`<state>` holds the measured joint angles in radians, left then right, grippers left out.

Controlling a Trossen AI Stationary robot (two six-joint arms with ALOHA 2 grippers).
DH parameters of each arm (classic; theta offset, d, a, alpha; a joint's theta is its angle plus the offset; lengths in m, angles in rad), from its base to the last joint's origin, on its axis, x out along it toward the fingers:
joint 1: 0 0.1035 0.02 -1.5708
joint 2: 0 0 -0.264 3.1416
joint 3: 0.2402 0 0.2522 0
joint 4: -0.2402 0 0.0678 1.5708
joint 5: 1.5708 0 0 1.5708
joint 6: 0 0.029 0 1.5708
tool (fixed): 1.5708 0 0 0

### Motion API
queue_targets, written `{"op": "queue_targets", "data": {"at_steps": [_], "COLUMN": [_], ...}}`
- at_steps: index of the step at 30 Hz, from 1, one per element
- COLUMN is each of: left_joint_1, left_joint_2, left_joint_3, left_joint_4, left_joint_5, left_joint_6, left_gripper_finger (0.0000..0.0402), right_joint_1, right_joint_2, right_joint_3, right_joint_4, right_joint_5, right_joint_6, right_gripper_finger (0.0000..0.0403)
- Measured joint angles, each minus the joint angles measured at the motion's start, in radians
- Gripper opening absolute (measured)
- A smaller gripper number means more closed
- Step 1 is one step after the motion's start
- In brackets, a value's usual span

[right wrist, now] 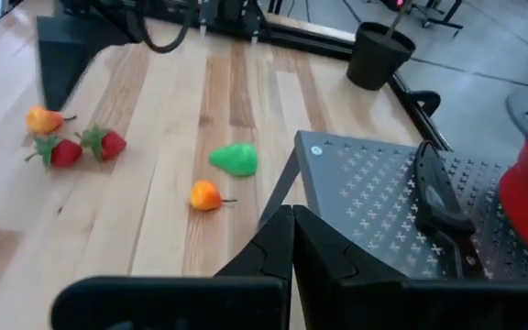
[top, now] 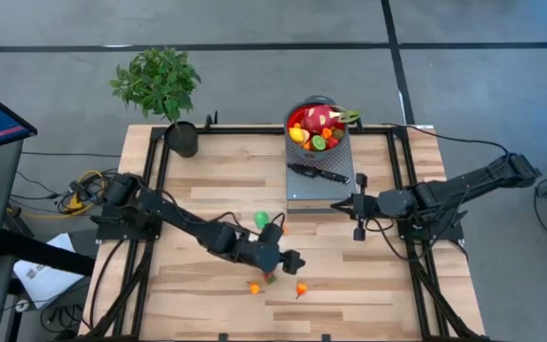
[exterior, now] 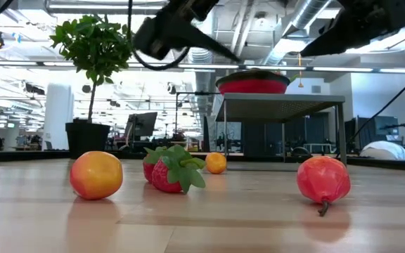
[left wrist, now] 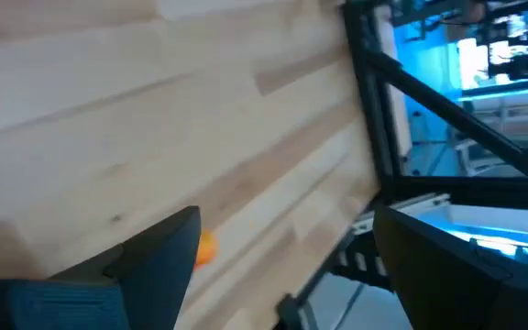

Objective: Pick & Place Fruit
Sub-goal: Put the strawberry into the red colander on the shelf

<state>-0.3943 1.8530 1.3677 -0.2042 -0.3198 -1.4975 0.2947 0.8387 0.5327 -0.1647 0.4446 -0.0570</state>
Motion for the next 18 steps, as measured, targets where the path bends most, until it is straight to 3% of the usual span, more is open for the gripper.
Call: {"op": "queue_targets", "data": {"at_steps": [5, 12, 18], "left_joint_1": [-0.007, 0.015, 0.029], "left_joint_2": [0.097, 0.155, 0.073], "left_joint_3": [0.063, 0.122, 0.123], "left_joint_4": [0.097, 0.091, -0.176], "left_joint_5": [-0.013, 0.088, 0.088], "left_joint_6": [0.001, 0.057, 0.079], "left_gripper_finger": [0.0319, 0.0319, 0.0319], "right_joint_1": [0.007, 0.006, 0.006], "right_joint_2": [-0.001, -0.001, -0.001], "right_joint_3": [0.0, 0.0, 0.0], "right_joint_4": [-0.026, -0.037, -0.027], "right_joint_5": [-0.001, -0.001, 0.0], "right_joint_6": [-0.004, -0.015, -0.021], "right_gripper_finger": [0.0, 0.0, 0.0]}}
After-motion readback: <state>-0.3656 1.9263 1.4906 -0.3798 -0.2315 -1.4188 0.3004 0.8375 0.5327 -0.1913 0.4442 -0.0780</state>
